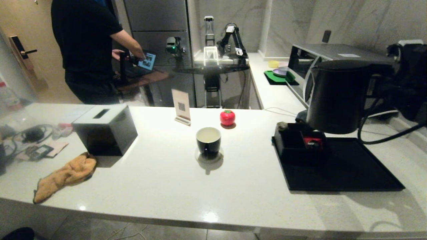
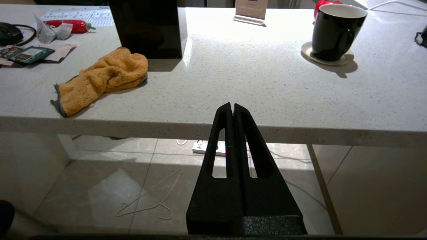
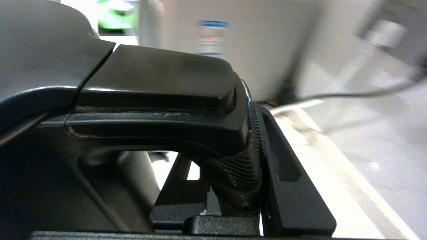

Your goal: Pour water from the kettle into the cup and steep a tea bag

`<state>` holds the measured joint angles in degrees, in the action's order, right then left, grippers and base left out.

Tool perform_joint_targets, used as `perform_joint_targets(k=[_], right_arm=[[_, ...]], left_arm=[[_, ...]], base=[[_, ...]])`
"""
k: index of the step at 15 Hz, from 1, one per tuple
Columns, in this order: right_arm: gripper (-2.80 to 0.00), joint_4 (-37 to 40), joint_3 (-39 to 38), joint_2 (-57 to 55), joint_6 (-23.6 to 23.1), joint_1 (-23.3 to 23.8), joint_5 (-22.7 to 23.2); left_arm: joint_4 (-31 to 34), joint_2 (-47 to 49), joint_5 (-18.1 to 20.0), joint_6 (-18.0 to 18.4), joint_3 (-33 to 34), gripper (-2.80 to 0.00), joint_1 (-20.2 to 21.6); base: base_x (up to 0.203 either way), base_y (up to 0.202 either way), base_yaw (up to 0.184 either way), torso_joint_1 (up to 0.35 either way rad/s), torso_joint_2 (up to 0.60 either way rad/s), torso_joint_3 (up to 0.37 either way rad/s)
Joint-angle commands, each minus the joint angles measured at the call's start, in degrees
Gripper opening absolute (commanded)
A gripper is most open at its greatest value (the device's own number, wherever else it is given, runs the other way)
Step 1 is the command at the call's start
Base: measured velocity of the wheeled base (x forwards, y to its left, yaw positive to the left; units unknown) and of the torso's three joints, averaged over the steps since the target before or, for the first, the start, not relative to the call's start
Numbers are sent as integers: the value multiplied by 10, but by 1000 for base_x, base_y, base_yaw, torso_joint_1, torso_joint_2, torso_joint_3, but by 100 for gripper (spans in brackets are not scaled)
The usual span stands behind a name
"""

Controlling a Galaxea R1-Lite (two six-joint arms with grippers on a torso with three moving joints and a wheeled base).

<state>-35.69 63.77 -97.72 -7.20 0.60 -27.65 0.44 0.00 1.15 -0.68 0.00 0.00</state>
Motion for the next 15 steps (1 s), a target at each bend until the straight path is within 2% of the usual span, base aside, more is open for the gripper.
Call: perform_joint_targets(k=[1, 9, 12, 15], right_arm=[[-280, -4, -9, 6, 7, 31, 0], [-280, -21, -47, 2, 68, 126, 3], [-280, -62, -85, -8, 74, 153, 4], [-280, -125, -135, -26, 76, 159, 9]], left_arm=[[0, 0, 0, 0, 0, -280, 0], [0, 0, 0, 0, 0, -280, 0], [0, 1, 0, 0, 0, -280, 0], [0, 0, 0, 0, 0, -280, 0]], base=[[0, 0, 0, 0, 0, 0], [0, 0, 0, 0, 0, 0], [0, 0, 0, 0, 0, 0], [0, 0, 0, 0, 0, 0]])
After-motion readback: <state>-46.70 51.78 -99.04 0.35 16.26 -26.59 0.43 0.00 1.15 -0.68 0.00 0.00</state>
